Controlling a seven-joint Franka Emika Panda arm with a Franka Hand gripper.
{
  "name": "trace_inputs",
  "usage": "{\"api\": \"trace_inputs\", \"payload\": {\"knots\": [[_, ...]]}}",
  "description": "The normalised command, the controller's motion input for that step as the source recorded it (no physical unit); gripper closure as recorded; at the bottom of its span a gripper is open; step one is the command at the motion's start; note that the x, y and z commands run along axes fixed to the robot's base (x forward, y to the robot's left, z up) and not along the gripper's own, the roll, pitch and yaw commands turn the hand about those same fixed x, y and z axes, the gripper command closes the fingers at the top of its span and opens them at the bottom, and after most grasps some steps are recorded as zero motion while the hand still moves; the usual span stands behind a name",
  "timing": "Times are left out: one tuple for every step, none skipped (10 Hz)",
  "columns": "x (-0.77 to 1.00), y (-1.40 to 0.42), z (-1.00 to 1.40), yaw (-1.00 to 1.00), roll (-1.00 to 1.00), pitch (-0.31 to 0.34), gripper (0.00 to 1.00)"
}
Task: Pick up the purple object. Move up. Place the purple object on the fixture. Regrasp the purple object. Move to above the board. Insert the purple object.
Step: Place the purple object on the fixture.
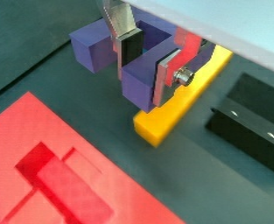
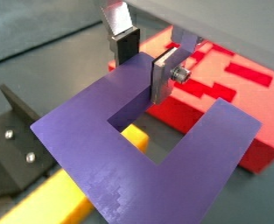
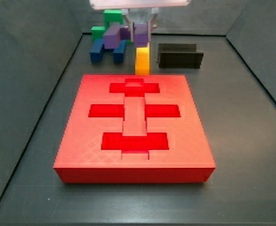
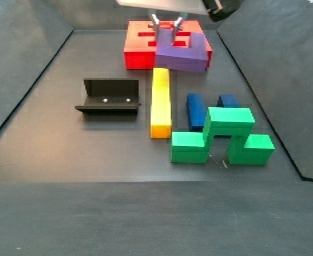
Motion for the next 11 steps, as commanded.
{"api": "trace_inputs", "payload": {"knots": [[1.00,0.00,0.08,-0.13,-0.42,0.020,1.00],[1.00,0.00,0.07,-0.13,-0.42,0.037,1.00],[1.00,0.00,0.13,-0.14,-0.49,0.046,1.00],[1.00,0.00,0.15,-0.15,-0.50,0.051,1.00],[1.00,0.00,0.16,-0.15,-0.51,0.054,1.00],[1.00,0.00,0.15,-0.15,-0.51,0.069,1.00],[1.00,0.00,0.13,-0.16,-0.56,0.080,1.00],[0.93,0.04,0.05,-0.21,-0.72,0.000,1.00],[0.91,0.08,0.06,-0.22,-0.74,0.000,1.00],[0.90,0.15,0.09,-0.15,-0.71,0.000,1.00],[0.90,0.22,0.13,-0.10,-0.69,0.000,1.00]]}}
